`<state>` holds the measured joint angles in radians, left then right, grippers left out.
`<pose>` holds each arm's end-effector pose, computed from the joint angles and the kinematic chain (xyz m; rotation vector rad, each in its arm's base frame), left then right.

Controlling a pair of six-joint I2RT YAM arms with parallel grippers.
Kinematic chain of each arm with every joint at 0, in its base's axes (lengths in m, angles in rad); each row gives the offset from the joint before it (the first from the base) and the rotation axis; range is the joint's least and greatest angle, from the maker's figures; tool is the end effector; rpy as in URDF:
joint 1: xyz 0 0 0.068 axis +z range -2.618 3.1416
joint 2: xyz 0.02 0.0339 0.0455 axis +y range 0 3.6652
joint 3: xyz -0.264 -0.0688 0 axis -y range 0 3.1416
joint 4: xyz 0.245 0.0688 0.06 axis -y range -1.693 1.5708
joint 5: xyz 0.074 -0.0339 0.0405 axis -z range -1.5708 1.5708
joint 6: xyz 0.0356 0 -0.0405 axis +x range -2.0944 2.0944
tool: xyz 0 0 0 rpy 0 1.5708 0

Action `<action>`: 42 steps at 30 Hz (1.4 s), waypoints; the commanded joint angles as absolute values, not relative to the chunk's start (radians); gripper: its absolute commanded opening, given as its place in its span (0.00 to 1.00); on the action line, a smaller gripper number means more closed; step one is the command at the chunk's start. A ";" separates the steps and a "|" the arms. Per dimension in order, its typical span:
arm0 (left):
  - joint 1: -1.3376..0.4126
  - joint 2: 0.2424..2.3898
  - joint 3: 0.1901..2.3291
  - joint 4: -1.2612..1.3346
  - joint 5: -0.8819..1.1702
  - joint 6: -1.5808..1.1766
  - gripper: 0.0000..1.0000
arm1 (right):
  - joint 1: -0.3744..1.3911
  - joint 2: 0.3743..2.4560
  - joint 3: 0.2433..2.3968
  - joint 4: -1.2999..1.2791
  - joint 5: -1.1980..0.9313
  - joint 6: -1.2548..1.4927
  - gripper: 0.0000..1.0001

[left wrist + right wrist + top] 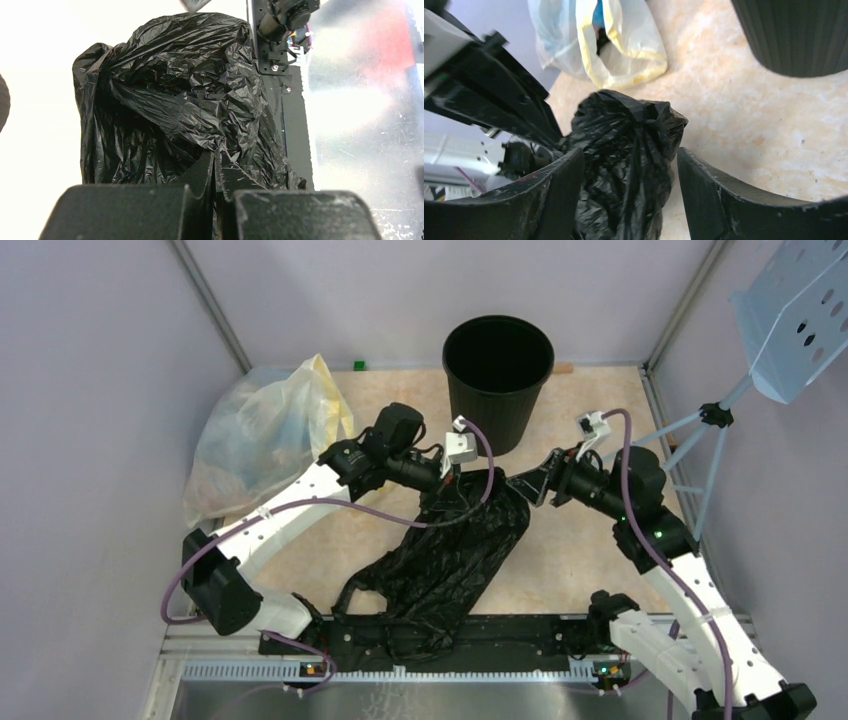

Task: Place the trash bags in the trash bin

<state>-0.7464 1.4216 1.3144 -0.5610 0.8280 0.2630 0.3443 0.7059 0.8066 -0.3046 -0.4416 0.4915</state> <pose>0.2081 -0.2282 0.3472 1.4644 1.6882 -1.1861 0.1462 0.0686 0.3476 -0.1995 1.8540 0.9826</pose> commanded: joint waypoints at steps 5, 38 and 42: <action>-0.774 1.361 1.321 -0.573 0.915 0.332 0.00 | 0.342 0.820 0.854 -0.335 -0.648 0.387 0.58; -0.757 1.672 1.621 -0.503 0.503 -0.021 0.00 | 0.339 0.532 0.521 -0.240 -0.428 0.515 0.82; -0.753 1.680 1.628 -0.480 0.543 -0.055 0.00 | 0.340 0.471 0.426 -0.156 -0.483 0.545 0.83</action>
